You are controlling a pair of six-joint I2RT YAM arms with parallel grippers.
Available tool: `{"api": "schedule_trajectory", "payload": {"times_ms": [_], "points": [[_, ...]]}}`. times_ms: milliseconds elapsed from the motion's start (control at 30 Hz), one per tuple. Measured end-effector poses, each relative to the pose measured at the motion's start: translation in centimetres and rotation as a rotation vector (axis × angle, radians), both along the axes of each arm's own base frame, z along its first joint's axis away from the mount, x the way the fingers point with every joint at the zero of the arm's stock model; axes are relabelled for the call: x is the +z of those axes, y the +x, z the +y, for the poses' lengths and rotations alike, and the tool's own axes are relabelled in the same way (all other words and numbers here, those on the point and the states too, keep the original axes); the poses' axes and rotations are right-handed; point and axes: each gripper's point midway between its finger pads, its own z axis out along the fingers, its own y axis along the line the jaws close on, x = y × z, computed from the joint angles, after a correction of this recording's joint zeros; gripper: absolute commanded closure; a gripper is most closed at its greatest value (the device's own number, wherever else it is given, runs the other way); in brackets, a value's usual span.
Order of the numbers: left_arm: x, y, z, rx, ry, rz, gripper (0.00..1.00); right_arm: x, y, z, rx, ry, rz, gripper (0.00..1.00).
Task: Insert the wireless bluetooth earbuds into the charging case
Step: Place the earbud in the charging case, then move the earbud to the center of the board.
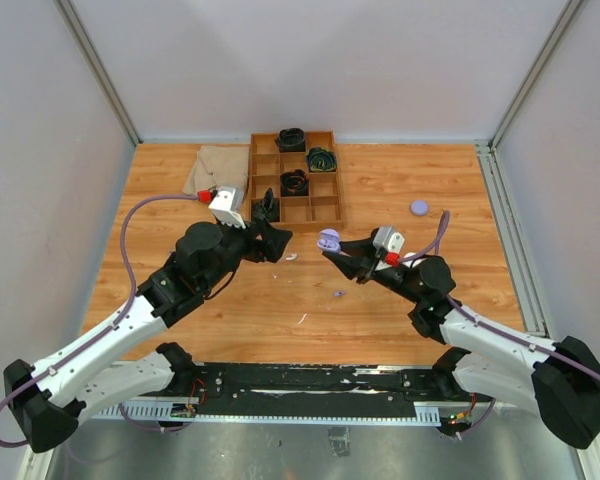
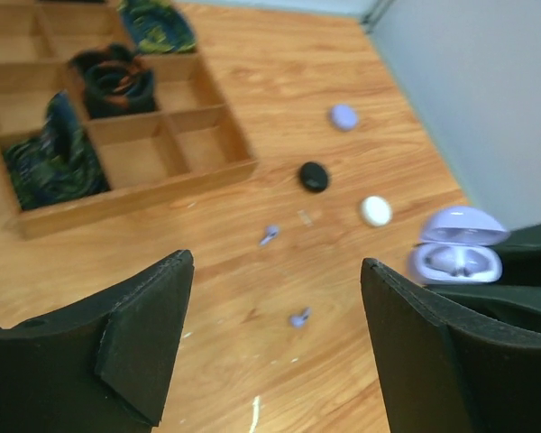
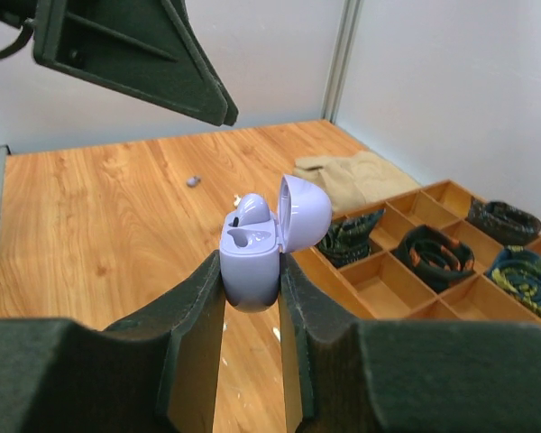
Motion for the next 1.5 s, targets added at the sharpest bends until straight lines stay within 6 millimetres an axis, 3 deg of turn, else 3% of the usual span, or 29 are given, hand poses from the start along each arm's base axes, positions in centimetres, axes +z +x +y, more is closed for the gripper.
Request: {"api": "schedule_trajectory", "payload": {"times_ms": [167, 533, 800, 1067, 1200, 1500], "points": [[-3.9, 1.7, 3.4, 0.138, 0.113, 0.11, 0.18, -2.4, -0.1, -0.8, -0.036, -0.052, 0.0, 0.89], [-10.7, 4.8, 11.7, 0.408, 0.266, 0.344, 0.18, -5.6, 0.0, -2.3, -0.101, -0.126, -0.012, 0.89], [-15.5, 6.5, 19.8, 0.629, 0.319, 0.533, 0.18, -6.9, 0.6, -2.8, -0.144, -0.151, 0.008, 0.89], [-18.3, 7.3, 26.1, 0.759, 0.338, 0.666, 0.24, -7.6, 1.1, -3.1, -0.171, -0.171, 0.013, 0.9], [-19.0, 8.5, 28.1, 0.788, 0.36, 0.709, 0.29, -7.6, 1.2, -3.2, -0.18, -0.176, 0.004, 0.89], [-22.3, 9.6, 30.5, 0.801, 0.416, 0.824, 0.48, -7.8, 1.2, -3.2, -0.181, -0.189, 0.006, 0.89]]}}
